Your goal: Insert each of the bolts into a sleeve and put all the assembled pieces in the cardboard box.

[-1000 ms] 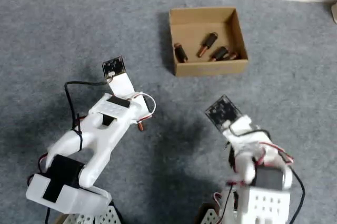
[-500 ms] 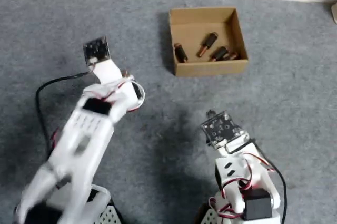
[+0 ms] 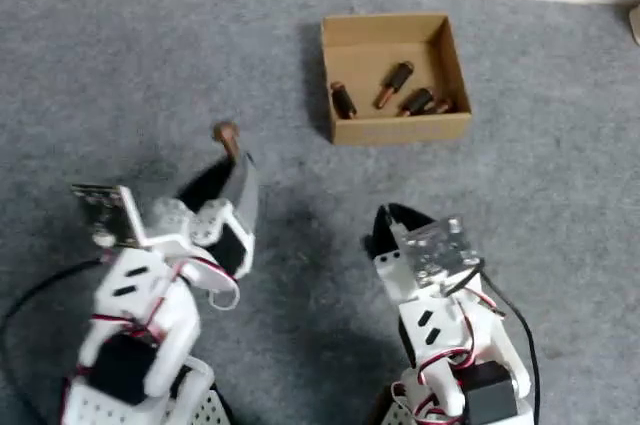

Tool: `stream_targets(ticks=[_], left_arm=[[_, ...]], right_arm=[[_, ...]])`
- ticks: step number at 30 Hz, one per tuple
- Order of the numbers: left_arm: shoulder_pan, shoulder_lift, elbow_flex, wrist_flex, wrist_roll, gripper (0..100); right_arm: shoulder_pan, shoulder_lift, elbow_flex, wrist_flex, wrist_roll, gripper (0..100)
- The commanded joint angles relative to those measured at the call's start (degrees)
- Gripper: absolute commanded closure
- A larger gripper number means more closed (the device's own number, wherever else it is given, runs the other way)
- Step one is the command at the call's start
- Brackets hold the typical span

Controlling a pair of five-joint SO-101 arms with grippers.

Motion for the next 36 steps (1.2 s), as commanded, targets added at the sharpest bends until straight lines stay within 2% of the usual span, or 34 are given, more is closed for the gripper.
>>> stream_targets(ticks=[1,3,5,8,13,16,19,23,30,36], left_arm=[[3.03,-4.62,14.64,-4.75,2.37,100],[2.95,-3.38,15.6,-9.49,1.32,100],[2.95,-0.84,15.6,-10.64,1.41,100],[2.59,5.41,13.05,-10.73,1.41,99],[-3.47,19.82,6.46,-10.81,5.8,99],[-6.73,27.03,3.38,-10.81,7.03,99],[-7.34,31.96,1.54,-10.81,7.03,99],[-7.34,35.21,0.66,-11.43,7.03,99],[-7.34,37.32,4.79,-21.1,7.12,99],[-7.34,38.02,4.79,-21.54,7.12,99]], right_arm=[[1.27,1.36,7.52,1.8,7.91,99.3],[1.54,3.12,12.26,1.89,10.55,99.3],[1.63,6.29,14.81,2.15,10.55,99.2],[1.45,13.41,12.79,1.71,10.55,97.8],[1.36,27.38,5.93,-1.89,10.37,87.0],[1.36,34.42,1.89,-4.18,9.76,86.6],[1.19,40.48,-3.21,-6.02,5.27,86.1],[-1.45,50.07,-9.89,-5.85,1.49,86.0],[-6.29,67.65,-17.54,-6.2,-1.14,86.0],[-6.29,78.29,-21.67,-6.37,-1.23,86.0]])
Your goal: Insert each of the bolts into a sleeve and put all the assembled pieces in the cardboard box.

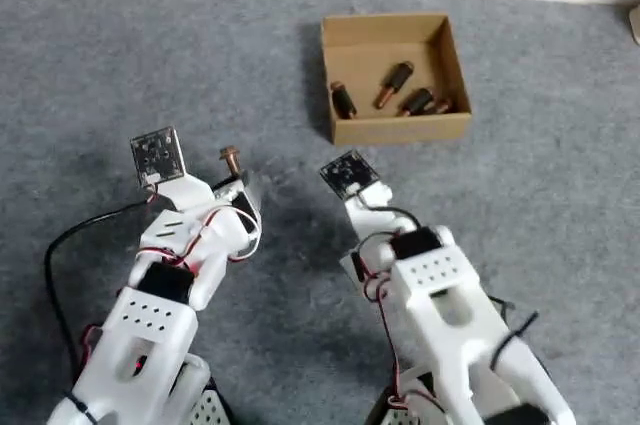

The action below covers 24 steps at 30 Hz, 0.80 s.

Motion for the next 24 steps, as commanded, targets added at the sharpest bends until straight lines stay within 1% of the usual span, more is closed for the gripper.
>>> stream_targets(ticks=[1,5,9,12,18,24], left_arm=[[-0.75,0.13,-0.48,-1.85,0.35,99],[-0.75,0.13,-0.48,-1.85,0.35,99],[-0.75,0.13,-0.48,-1.85,0.35,99],[-0.75,0.13,-0.48,-1.85,0.35,99],[-0.75,0.04,-0.48,-1.85,0.35,99],[-0.66,-0.22,-0.48,-1.85,0.35,99]], right_arm=[[-0.4,4.62,-3.03,-2.24,-0.62,86.0],[0.04,7.69,-2.51,-8.92,-0.62,86.0],[4.35,9.54,-2.77,-9.71,-0.62,86.0],[6.2,11.38,-2.95,-9.8,-0.62,86.0],[6.2,17.63,-2.95,-9.89,-0.62,86.0],[6.2,21.05,-3.03,-14.64,-0.62,86.4]])
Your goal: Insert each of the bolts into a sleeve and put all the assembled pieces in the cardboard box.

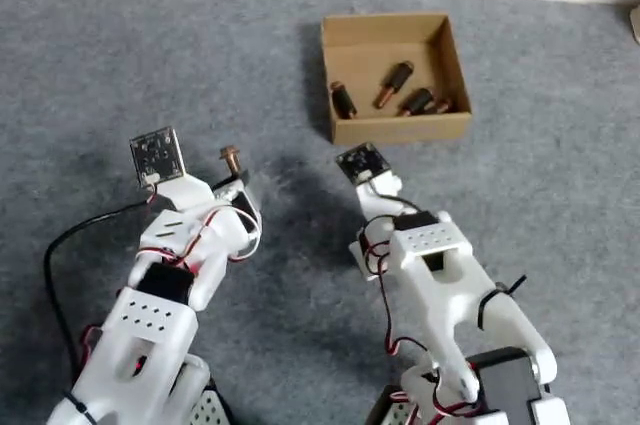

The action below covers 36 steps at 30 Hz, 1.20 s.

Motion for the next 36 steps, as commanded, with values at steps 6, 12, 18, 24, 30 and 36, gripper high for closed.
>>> stream_targets(ticks=[6,12,18,24,30,36], left_arm=[[-0.66,-0.31,-0.57,-1.49,0.18,99],[-0.66,-0.31,-0.57,-1.41,0.18,99],[-0.66,-0.31,-0.48,-1.41,0.18,99],[-0.66,-0.31,-0.4,-1.41,0.18,99],[-0.57,-0.22,-0.4,-1.41,0.18,99],[-0.57,-0.22,-0.31,-1.49,0.18,99]], right_arm=[[0.4,1.89,-0.4,-5.05,-0.7,86.4],[0.48,1.98,-2.68,-6.02,-6.33,86.4],[0.4,2.42,-2.42,-5.93,-6.33,87.8],[0.31,1.8,-2.33,-5.85,-0.35,99.7],[0.66,-8.22,-1.63,0.13,0.35,99.4],[0.4,-41.45,12.0,1.36,0.62,99.4]])
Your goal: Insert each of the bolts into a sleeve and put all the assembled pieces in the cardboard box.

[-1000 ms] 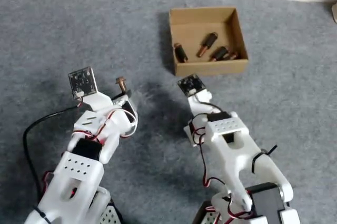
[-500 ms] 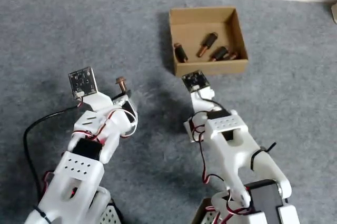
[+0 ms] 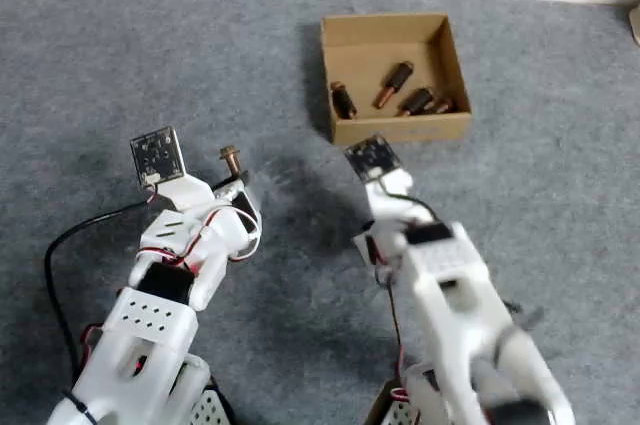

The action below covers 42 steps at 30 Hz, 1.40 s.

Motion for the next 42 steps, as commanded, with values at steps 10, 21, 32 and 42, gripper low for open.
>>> stream_targets(ticks=[10,21,32,42], left_arm=[[1.71,-0.4,-2.33,-1.49,-0.88,99],[10.86,-1.27,-20.44,-1.49,-8.09,99],[17.27,-26.07,-11.12,-0.88,3.34,99],[21.85,-26.68,-4.18,-0.88,-2.37,99]], right_arm=[[-0.13,-73.1,25.98,8.04,1.05,99.4],[-2.42,-71.69,18.95,-1.71,-7.03,99.4],[-14.99,-71.16,19.03,1.8,-5.54,99.4],[-11.74,-71.16,19.03,1.63,-4.4,99.4]])
